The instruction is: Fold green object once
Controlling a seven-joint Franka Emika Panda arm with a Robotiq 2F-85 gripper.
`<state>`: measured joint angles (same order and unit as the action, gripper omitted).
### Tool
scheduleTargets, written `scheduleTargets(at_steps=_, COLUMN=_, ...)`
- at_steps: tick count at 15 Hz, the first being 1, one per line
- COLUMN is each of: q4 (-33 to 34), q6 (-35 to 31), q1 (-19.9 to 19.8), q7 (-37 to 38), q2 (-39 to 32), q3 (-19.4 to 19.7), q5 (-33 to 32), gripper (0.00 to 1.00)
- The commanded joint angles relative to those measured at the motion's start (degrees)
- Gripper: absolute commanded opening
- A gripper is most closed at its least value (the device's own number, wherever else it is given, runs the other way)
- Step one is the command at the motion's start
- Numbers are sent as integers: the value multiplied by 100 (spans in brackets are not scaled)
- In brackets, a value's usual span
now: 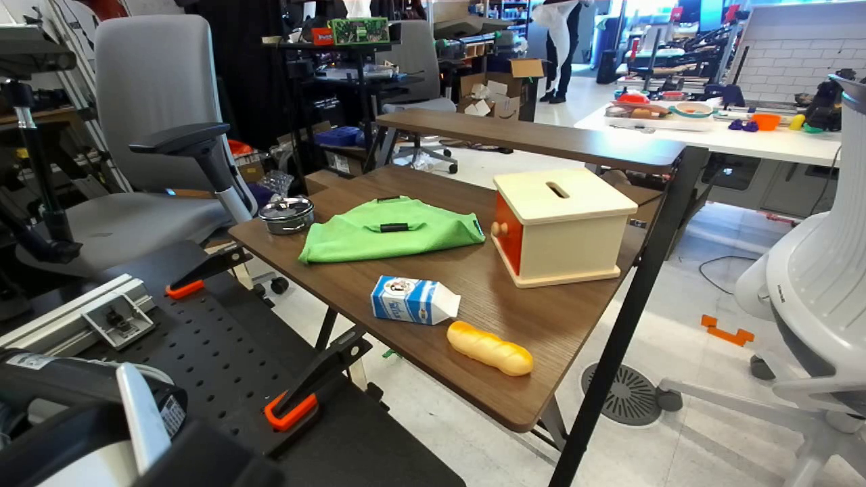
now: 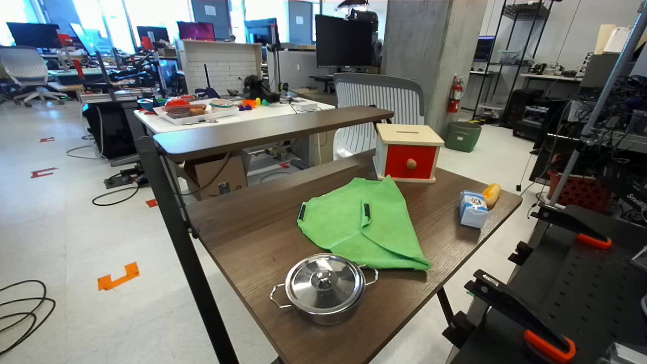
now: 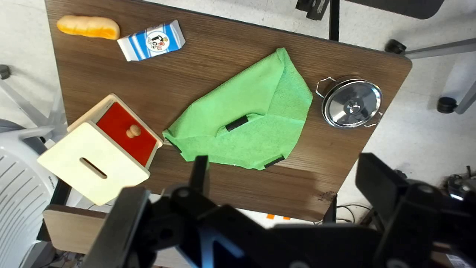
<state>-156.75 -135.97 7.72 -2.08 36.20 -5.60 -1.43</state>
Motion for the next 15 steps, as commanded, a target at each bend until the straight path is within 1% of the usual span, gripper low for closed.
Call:
scheduleTargets(at_steps=1, q4=12, q6=20, q1=5, q7=3, q2=2, q3=5, q5=-3, gripper=100)
scheduleTargets(at_steps=3, q4=12, q6=20, q1=5, q7=3, q2=2, q3=5, q5=-3, gripper=100)
scheduleTargets(at_steps=4, q4=36, q6=-120, q1=-90, q7=213, q2=-136, q3=-146, q5=-114, gripper=100)
scheduleTargets(at_steps=7, q4=257, q6=-152, q1=-103, q7=458, q2=-624, q3=-253, q5=-98, gripper=100)
scheduleTargets(at_steps=11, q4=810, q6=-240, q1=-297, q7=1170, q2=-1673, q3=-416, q5=-138, gripper=100)
scheduleTargets(at_steps=13, q4=1136, q6=-307, q1=-447, q7=1660, q2=-2232, q3=-507, q5=-254, gripper=100)
scheduleTargets(at_steps=15, q4=1502, q6=-345, q1=-608, q7=2382, q2=-2805, q3=-626, q5=-552, gripper=100)
